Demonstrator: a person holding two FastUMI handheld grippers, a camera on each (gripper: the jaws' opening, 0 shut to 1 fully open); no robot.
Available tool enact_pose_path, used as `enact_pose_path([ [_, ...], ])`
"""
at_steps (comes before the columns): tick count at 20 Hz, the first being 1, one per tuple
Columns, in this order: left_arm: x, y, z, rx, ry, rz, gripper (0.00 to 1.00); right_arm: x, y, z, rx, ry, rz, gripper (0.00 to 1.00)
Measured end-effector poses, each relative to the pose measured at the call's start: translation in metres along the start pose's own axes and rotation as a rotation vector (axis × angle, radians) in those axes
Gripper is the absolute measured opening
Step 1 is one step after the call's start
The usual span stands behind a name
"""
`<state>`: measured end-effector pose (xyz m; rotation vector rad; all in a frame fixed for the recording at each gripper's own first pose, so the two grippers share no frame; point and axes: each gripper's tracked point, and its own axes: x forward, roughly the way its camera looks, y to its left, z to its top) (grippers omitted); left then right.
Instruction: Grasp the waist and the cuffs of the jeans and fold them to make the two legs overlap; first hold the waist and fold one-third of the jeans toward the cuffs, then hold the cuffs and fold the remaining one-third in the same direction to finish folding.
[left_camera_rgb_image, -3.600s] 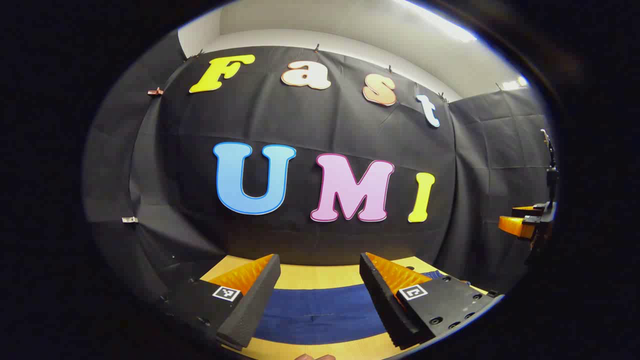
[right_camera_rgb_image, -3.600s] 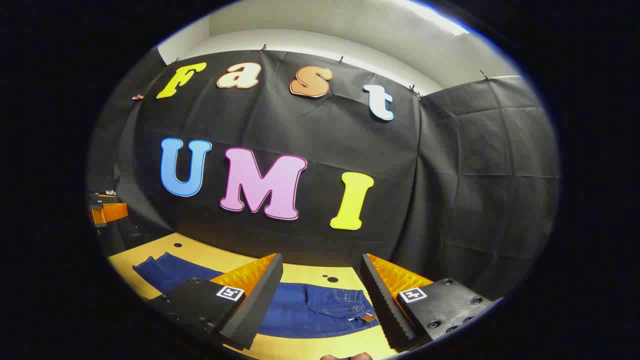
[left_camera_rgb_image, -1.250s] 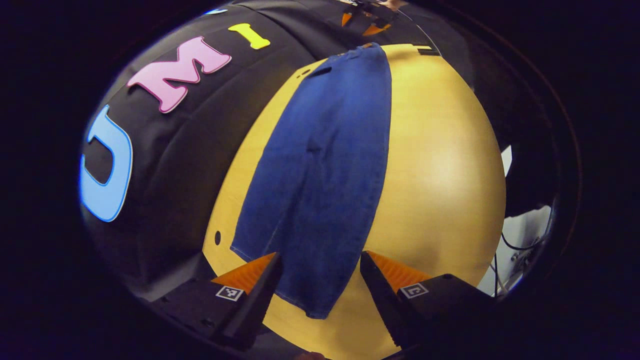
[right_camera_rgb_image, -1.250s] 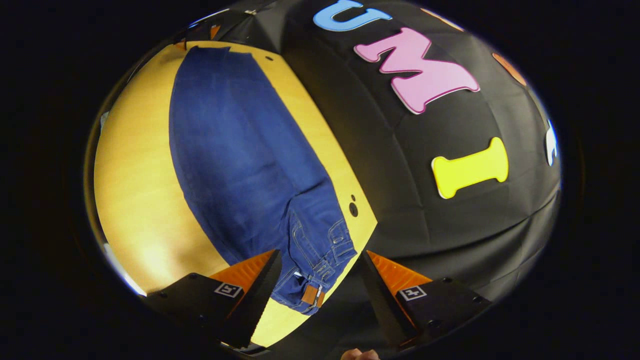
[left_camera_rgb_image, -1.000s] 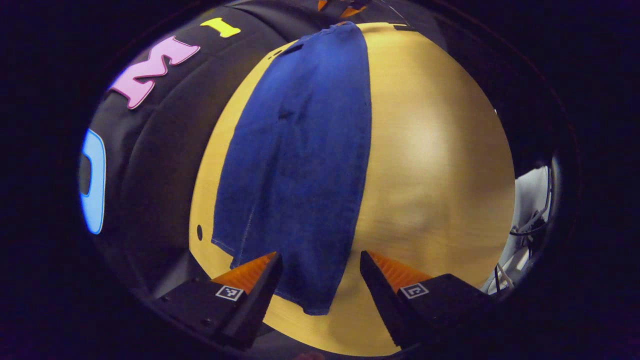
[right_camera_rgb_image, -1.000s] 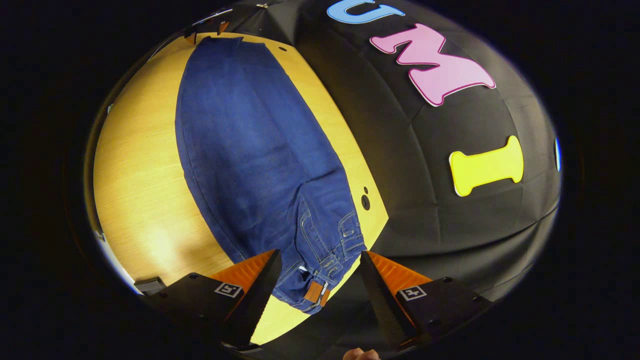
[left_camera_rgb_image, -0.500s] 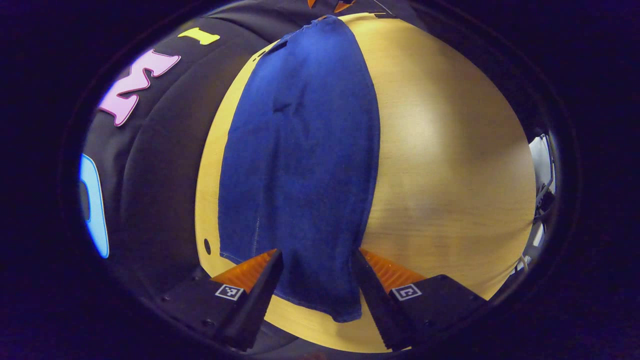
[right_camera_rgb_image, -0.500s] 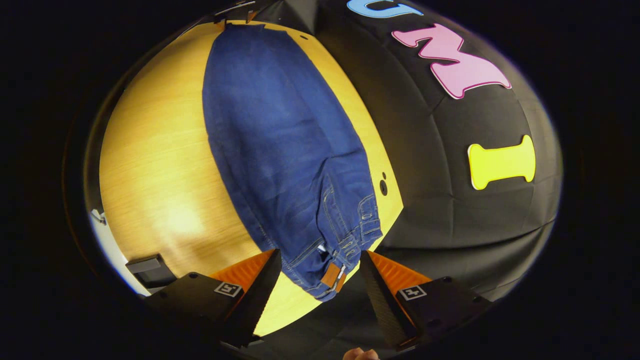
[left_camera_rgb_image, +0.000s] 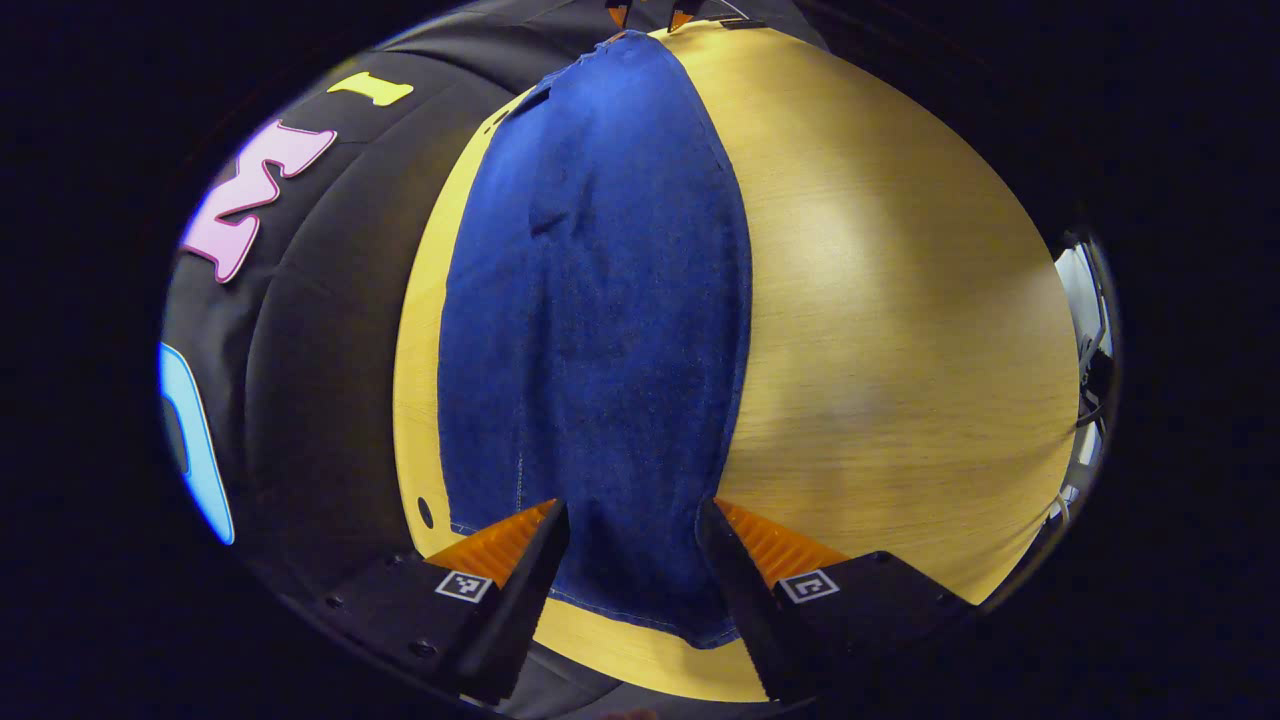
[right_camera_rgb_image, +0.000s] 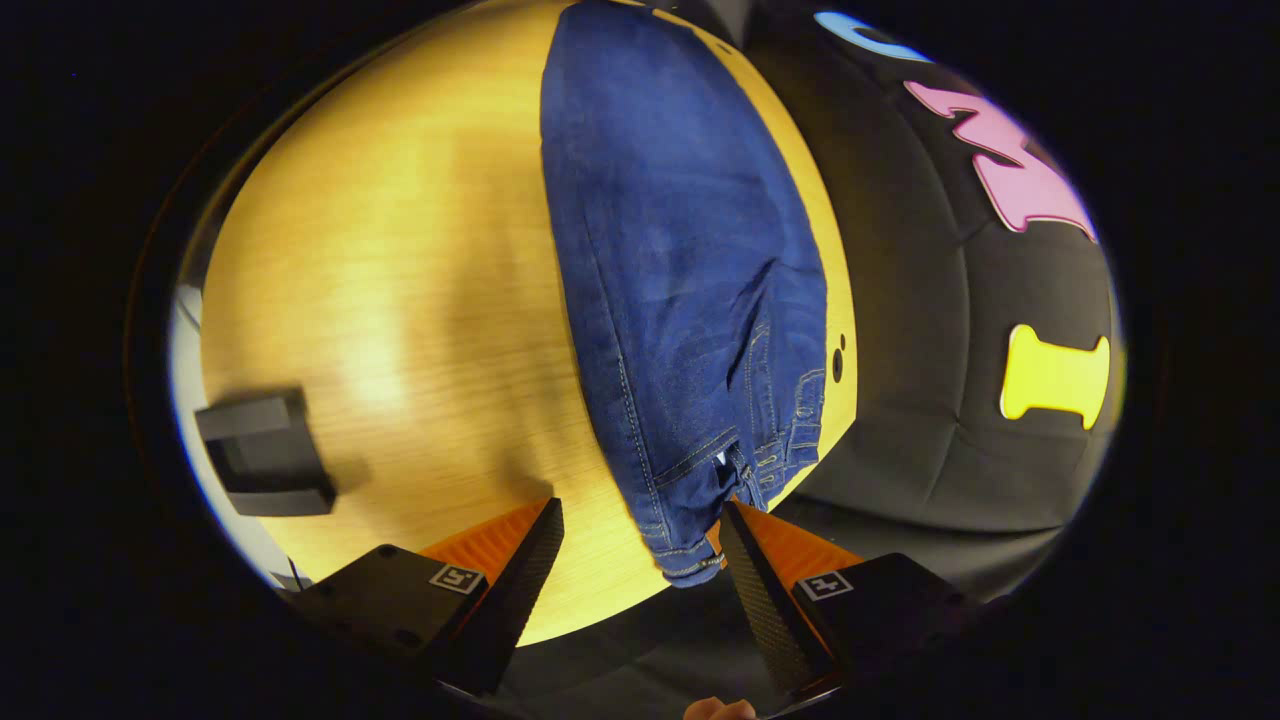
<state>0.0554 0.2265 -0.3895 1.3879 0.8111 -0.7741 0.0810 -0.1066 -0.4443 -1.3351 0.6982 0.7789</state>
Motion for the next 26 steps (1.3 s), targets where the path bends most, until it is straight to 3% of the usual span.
enact_pose_path([
  [4,0.004,0.0,0.005,0.019,-0.005,-0.006,0.84,0.018,-0.023,0.004,-0.007,-0.001,-0.045,0.94],
  [6,0.011,0.001,0.006,0.032,0.006,-0.012,0.79,0.028,-0.017,0.006,-0.004,0.018,-0.008,0.9],
  [7,0.015,0.002,0.009,0.009,0.009,-0.032,0.75,0.031,-0.01,0.006,0.001,0.036,0.022,0.68],
  [9,0.018,-0.004,0.01,-0.09,0.014,-0.057,0.45,0.035,-0.005,0.007,0.023,0.057,0.037,0.23],
  [11,0.016,-0.002,0.011,-0.123,0.01,-0.049,0.15,0.036,-0.003,0.007,0.112,0.074,0.055,0.11],
  [12,0.015,-0.001,0.011,-0.118,0.019,-0.049,0.07,0.034,-0.004,0.008,0.158,0.086,0.066,0.06],
  [15,0.018,0.001,0.01,-0.106,0.018,-0.062,0.06,0.029,-0.007,0.009,0.247,0.105,0.08,0.06],
  [19,0.008,0.019,0.011,-0.189,0.001,-0.028,0.06,0.008,-0.037,0.018,0.518,0.068,0.021,0.06],
  [24,-0.01,0.052,0.014,-0.481,-0.028,0.002,0.06,-0.023,-0.09,0.036,0.686,-0.001,-0.081,0.06],
  [26,-0.02,0.072,0.018,-0.535,-0.045,0.033,0.06,-0.032,-0.118,0.039,0.784,-0.038,-0.117,0.06],
])
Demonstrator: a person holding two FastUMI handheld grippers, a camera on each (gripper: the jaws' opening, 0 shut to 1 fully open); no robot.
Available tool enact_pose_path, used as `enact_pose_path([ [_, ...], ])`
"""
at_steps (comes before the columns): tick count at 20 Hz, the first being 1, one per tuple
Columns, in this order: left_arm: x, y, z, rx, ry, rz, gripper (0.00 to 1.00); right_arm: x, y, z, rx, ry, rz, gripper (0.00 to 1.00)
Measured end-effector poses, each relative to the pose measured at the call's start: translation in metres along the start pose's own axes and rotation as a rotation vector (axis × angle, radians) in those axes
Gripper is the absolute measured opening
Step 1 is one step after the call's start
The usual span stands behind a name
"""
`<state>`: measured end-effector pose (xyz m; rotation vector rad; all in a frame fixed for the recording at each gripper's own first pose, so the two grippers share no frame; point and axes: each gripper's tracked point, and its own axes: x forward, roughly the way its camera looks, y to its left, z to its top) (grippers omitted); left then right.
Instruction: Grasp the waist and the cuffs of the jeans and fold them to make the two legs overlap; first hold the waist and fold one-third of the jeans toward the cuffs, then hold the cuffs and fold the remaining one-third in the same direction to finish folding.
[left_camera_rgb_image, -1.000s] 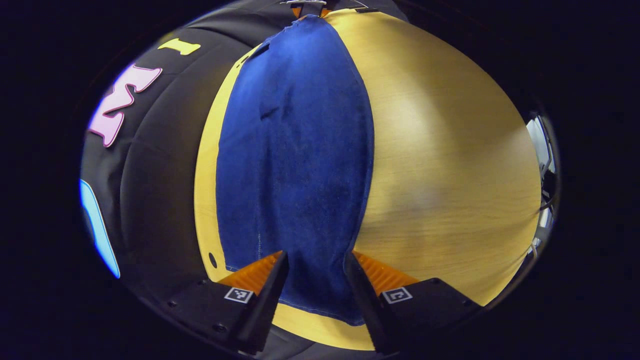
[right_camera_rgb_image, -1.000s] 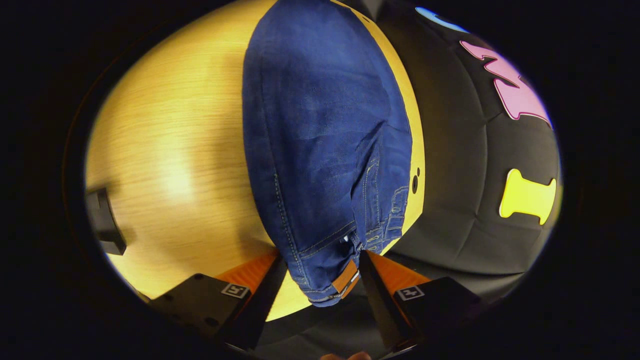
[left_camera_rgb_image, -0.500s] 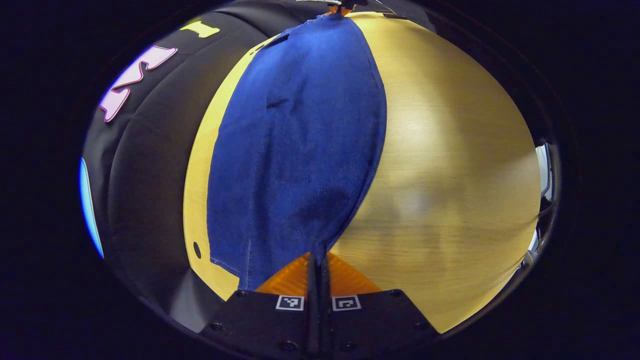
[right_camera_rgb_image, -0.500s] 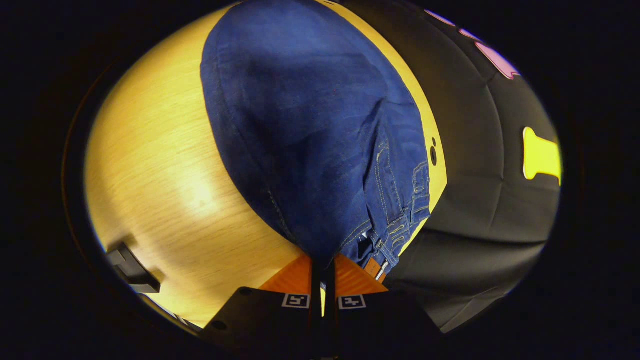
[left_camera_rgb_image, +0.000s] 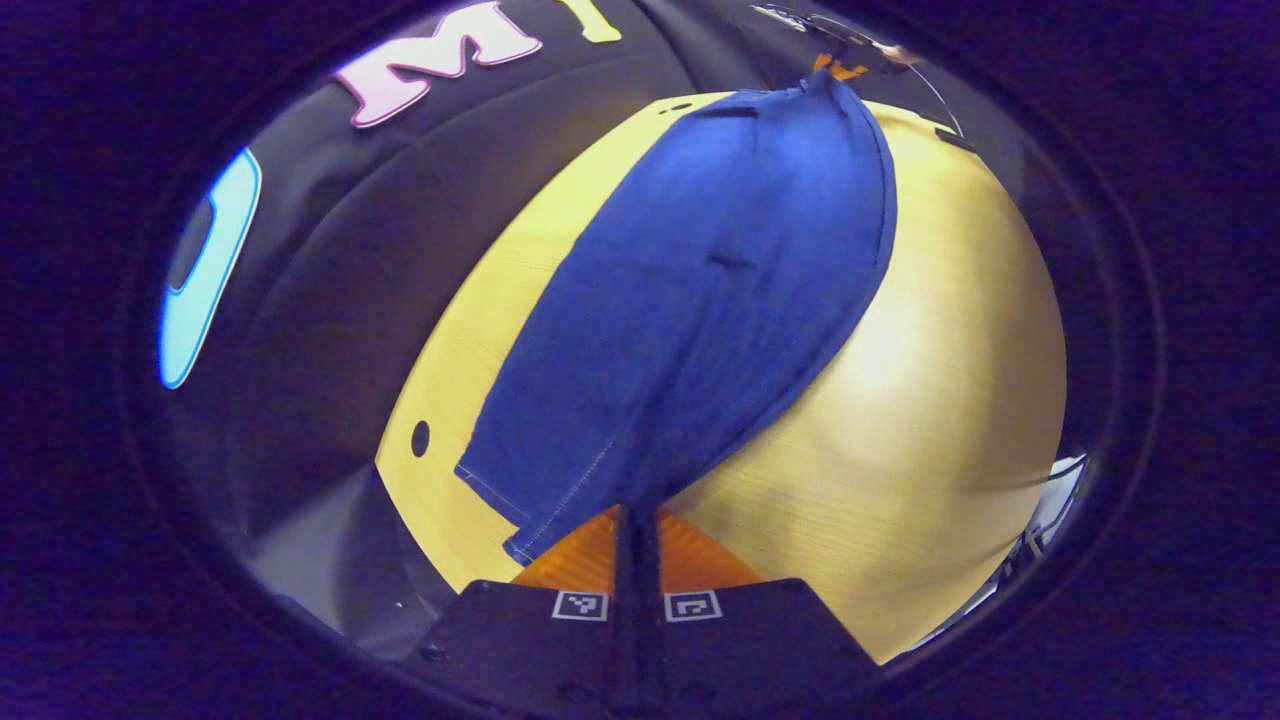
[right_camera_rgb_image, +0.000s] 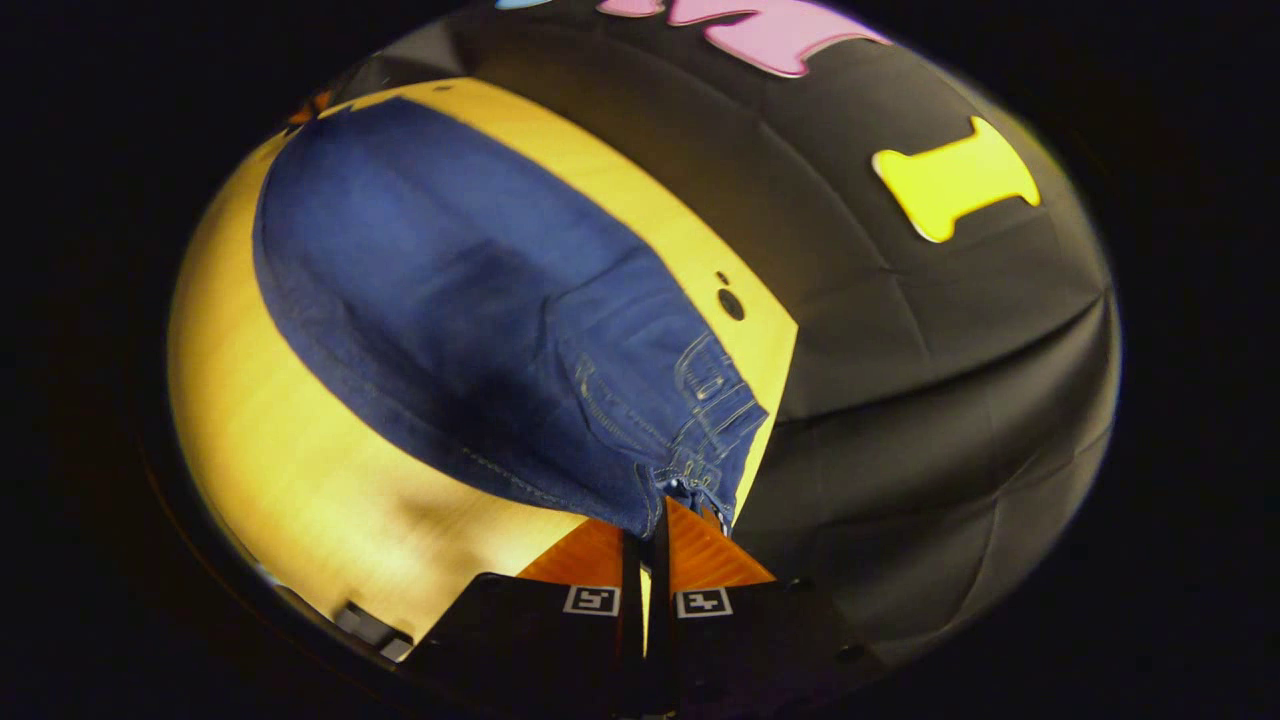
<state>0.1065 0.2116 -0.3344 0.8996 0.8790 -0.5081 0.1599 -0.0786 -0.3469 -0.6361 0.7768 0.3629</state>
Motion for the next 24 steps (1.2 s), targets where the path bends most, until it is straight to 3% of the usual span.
enact_pose_path([
  [3,-0.021,0.024,0.023,-0.076,-0.015,0.039,0.06,0.001,-0.033,0.032,0.061,-0.066,-0.047,0.06],
  [7,-0.036,0.065,0.066,-0.333,-0.059,0.081,0.06,0.023,-0.076,0.096,0.174,-0.171,-0.111,0.06],
  [11,-0.017,0.103,0.085,-0.396,-0.02,0.12,0.06,0.058,-0.091,0.142,0.204,-0.212,-0.154,0.05],
  [15,0.032,0.108,0.077,-0.396,0.09,0.054,0.06,0.129,-0.089,0.143,0.303,-0.108,-0.126,0.05],
  [19,0.071,0.113,0.068,-0.342,0.201,0.045,0.06,0.189,-0.075,0.109,0.508,0.039,-0.074,0.06],
  [21,0.084,0.111,0.063,-0.366,0.237,0.043,0.06,0.209,-0.067,0.104,0.611,0.091,-0.045,0.05],
  [23,0.096,0.103,0.057,-0.416,0.265,0.021,0.16,0.227,-0.055,0.094,0.717,0.148,-0.014,0.05],
  [24,0.103,0.101,0.055,-0.436,0.261,0.018,0.26,0.237,-0.052,0.089,0.77,0.165,-0.006,0.05],
])
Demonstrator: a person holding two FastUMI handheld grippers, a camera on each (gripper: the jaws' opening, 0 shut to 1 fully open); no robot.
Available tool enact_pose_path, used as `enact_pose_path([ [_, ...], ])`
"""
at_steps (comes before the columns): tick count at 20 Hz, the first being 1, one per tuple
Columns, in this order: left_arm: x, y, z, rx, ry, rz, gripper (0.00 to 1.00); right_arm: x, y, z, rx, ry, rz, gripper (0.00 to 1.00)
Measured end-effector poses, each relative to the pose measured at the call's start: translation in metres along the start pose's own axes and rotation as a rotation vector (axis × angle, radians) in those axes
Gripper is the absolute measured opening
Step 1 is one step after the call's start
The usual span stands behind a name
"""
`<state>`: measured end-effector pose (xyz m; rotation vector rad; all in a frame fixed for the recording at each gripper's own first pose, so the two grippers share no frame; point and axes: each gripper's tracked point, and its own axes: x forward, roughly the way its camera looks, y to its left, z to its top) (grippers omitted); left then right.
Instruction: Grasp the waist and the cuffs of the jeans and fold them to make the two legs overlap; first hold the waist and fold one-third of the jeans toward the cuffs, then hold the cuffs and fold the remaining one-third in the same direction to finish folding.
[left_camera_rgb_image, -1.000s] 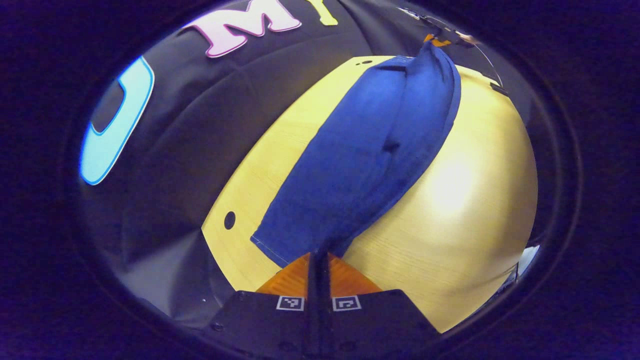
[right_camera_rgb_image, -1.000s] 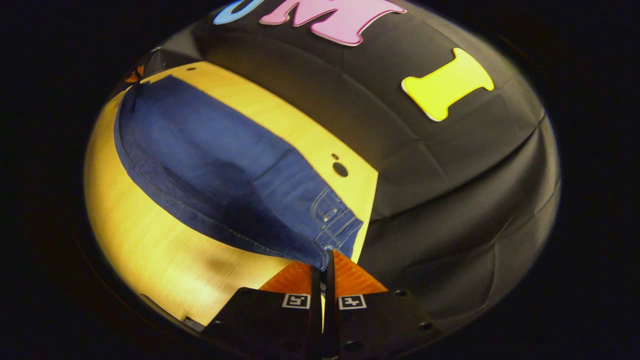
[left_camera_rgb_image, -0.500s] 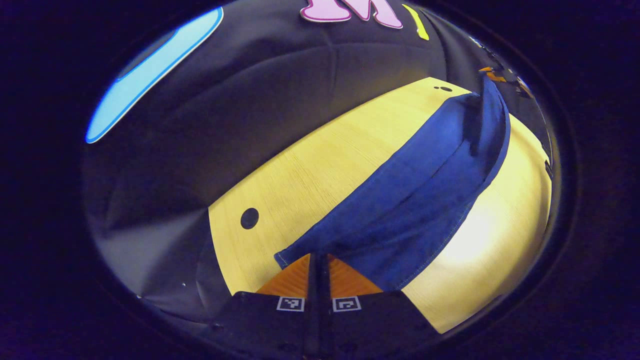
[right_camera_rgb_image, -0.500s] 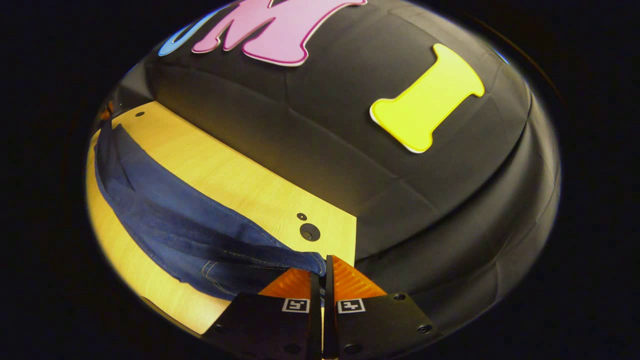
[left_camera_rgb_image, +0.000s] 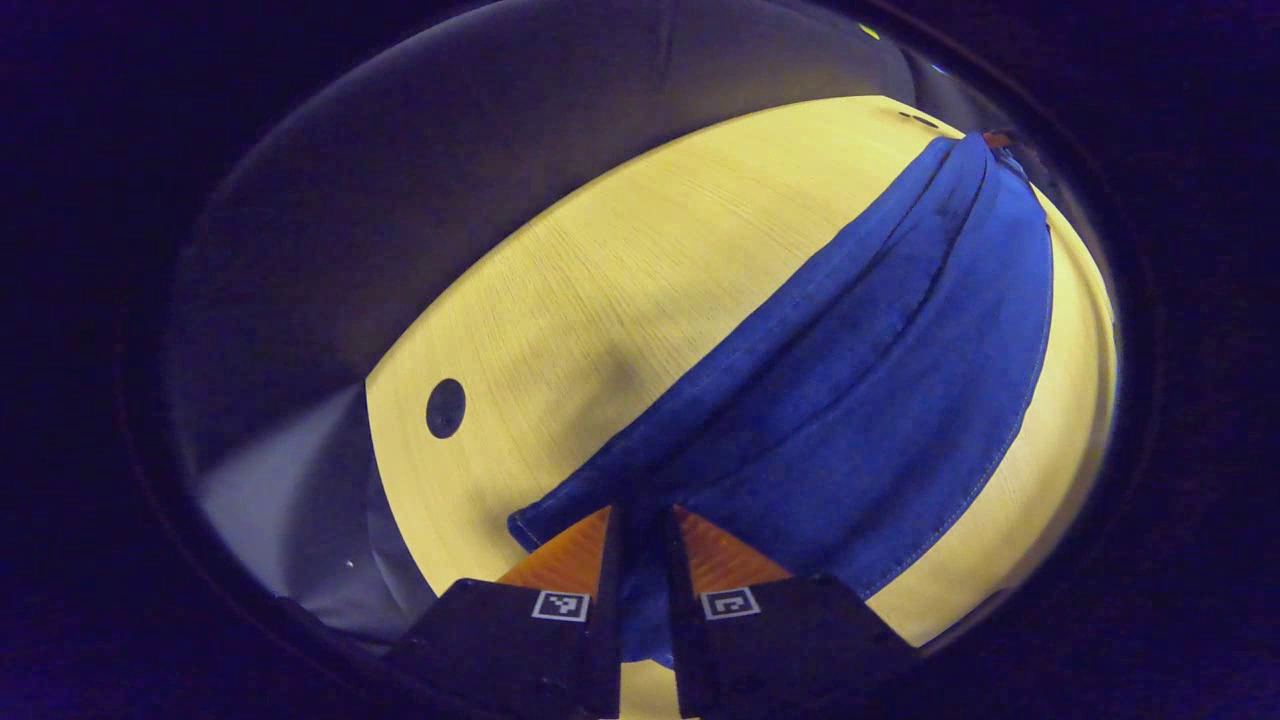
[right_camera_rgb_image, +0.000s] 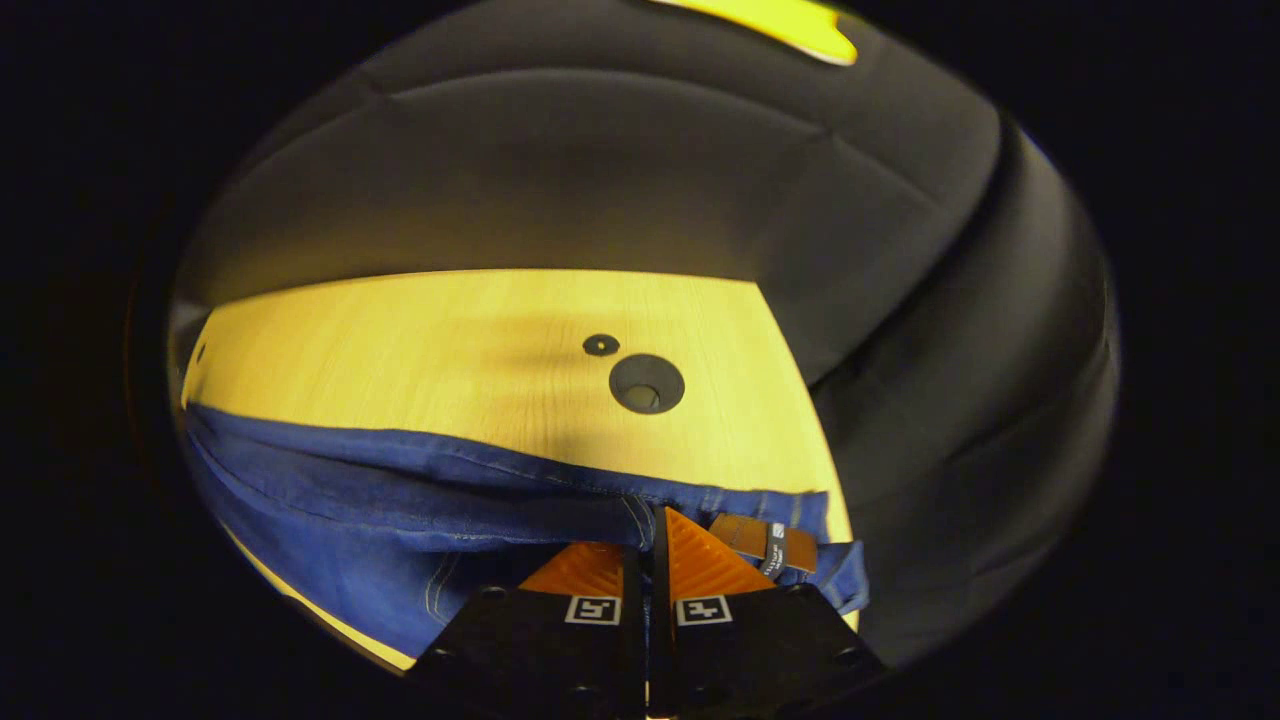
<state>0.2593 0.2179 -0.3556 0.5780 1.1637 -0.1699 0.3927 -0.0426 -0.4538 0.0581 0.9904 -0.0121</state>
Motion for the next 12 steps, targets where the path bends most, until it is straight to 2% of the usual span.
enact_pose_path([
  [1,0.005,-0.002,0.0,-0.023,-0.002,-0.001,0.28,0.005,0.004,0.005,0.055,-0.004,0.016,0.08],
  [2,0.001,0.002,0.003,-0.031,-0.027,0.014,0.43,0.01,0.007,0.01,0.106,-0.013,0.032,0.07],
  [3,-0.001,0.011,0.001,-0.036,-0.026,0.052,0.5,0.004,0.016,0.015,0.166,-0.013,0.08,0.26],
  [4,-0.005,0.016,-0.002,-0.052,-0.022,0.082,0.68,-0.003,0.028,0.022,0.223,-0.014,0.139,0.45],
  [5,-0.011,0.017,-0.003,-0.081,-0.035,0.089,0.86,-0.012,0.03,0.03,0.245,-0.029,0.153,0.63],
  [6,-0.017,0.018,-0.002,-0.116,-0.062,0.09,0.94,-0.015,0.027,0.035,0.24,-0.053,0.157,0.82],
  [7,-0.024,0.02,0.0,-0.153,-0.102,0.093,0.91,-0.018,0.025,0.037,0.222,-0.078,0.161,0.93],
  [10,-0.067,0.028,0.01,-0.258,-0.237,0.121,0.94,-0.045,0.026,0.048,0.216,-0.11,0.209,0.95],
  [12,-0.089,0.029,0.01,-0.294,-0.295,0.098,0.94,-0.056,0.027,0.043,0.265,-0.045,0.246,0.96],
])
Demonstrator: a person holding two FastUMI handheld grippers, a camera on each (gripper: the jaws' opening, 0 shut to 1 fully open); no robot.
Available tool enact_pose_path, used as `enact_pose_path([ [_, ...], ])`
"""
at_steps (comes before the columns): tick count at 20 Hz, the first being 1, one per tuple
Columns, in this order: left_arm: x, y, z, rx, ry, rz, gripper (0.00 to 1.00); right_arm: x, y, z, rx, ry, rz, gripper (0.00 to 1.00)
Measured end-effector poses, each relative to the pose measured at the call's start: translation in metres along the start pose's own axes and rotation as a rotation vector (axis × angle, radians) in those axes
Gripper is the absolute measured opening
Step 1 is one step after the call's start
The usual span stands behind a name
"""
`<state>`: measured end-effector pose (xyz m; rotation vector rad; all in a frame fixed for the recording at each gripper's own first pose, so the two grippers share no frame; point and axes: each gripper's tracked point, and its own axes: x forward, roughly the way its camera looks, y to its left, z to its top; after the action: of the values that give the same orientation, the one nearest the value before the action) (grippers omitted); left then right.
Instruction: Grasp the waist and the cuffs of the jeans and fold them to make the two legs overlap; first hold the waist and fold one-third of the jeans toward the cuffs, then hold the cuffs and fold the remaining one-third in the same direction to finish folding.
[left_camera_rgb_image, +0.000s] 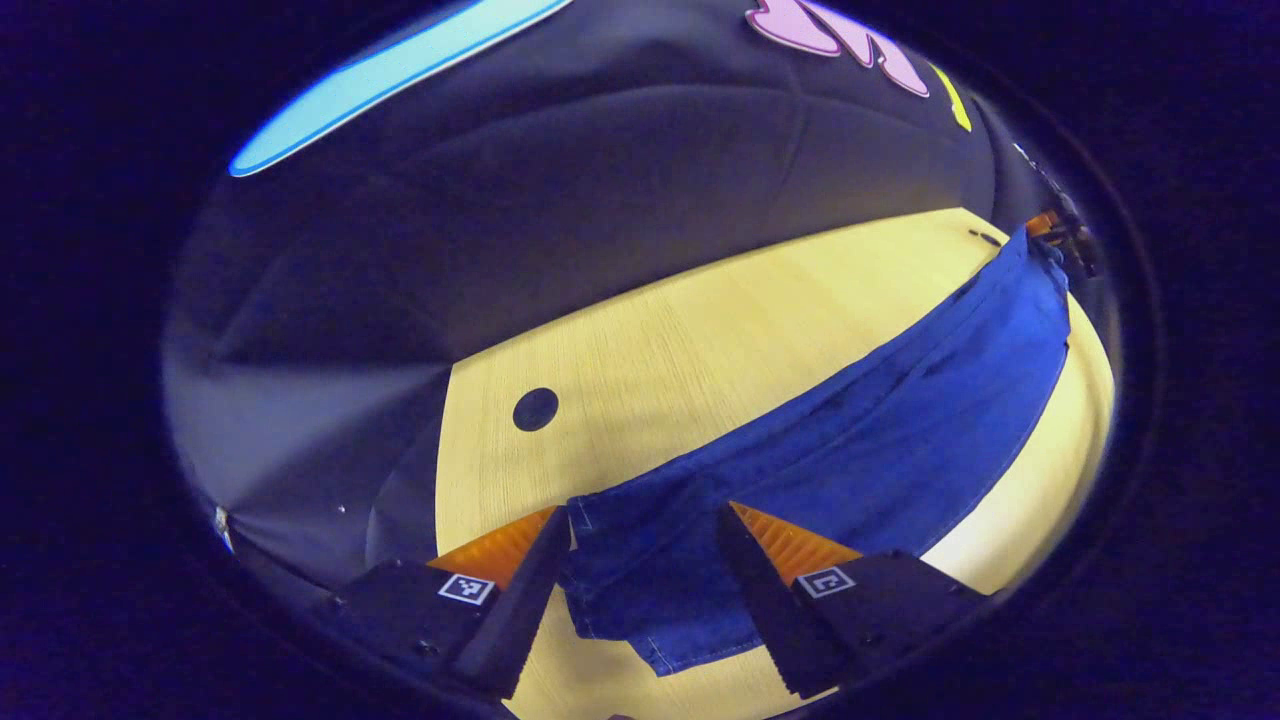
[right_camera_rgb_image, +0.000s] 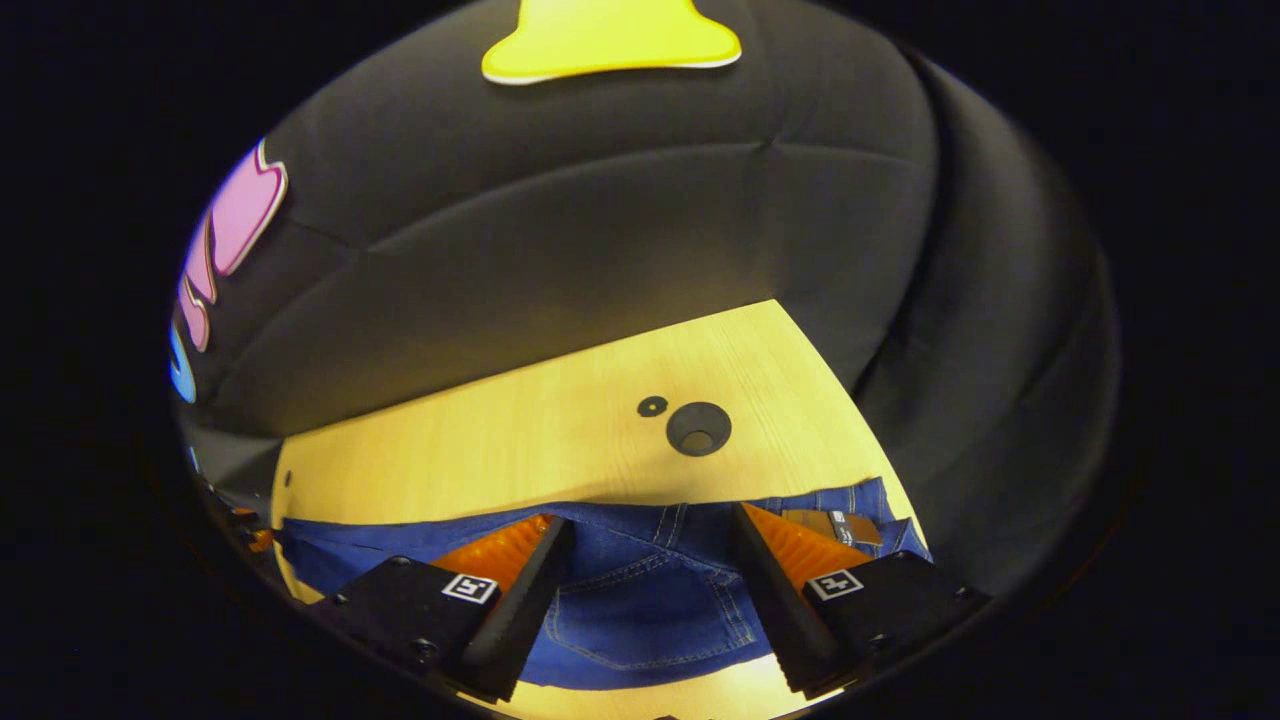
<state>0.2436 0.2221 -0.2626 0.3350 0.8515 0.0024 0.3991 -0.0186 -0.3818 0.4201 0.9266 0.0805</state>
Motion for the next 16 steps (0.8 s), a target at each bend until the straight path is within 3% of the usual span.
enact_pose_path([
  [1,-0.006,0.002,0.0,-0.023,-0.014,-0.006,0.94,-0.005,-0.01,-0.007,-0.003,0.044,-0.034,0.96],
  [2,-0.012,0.004,0.0,-0.041,-0.027,-0.01,0.94,-0.013,-0.019,-0.009,0.0,0.069,-0.052,0.87],
  [3,-0.018,0.006,0.003,-0.057,-0.043,-0.014,0.94,-0.021,-0.017,-0.009,0.01,0.078,-0.05,0.98],
  [6,-0.033,0.009,0.008,-0.104,-0.093,-0.025,0.94,-0.037,-0.032,0.024,-0.017,-0.036,-0.079,0.99],
  [7,-0.038,0.01,0.005,-0.115,-0.098,-0.025,0.95,-0.048,-0.039,0.031,0.002,-0.061,-0.088,0.97],
  [8,-0.042,0.01,0.006,-0.118,-0.107,-0.02,0.95,-0.061,-0.044,0.034,0.027,-0.074,-0.103,0.87],
  [9,-0.046,0.009,0.007,-0.121,-0.121,-0.016,0.95,-0.07,-0.05,0.034,0.04,-0.081,-0.127,0.98],
  [11,-0.059,0.002,0.01,-0.129,-0.157,-0.024,0.96,-0.081,-0.055,0.03,0.063,-0.078,-0.159,0.98],
  [14,-0.086,-0.028,0.02,-0.15,-0.224,-0.065,0.96,-0.069,-0.062,-0.008,0.221,-0.033,-0.143,0.98],
  [16,-0.105,-0.055,0.032,-0.162,-0.267,-0.099,0.96,-0.052,-0.067,-0.03,0.328,0.004,-0.183,0.98],
])
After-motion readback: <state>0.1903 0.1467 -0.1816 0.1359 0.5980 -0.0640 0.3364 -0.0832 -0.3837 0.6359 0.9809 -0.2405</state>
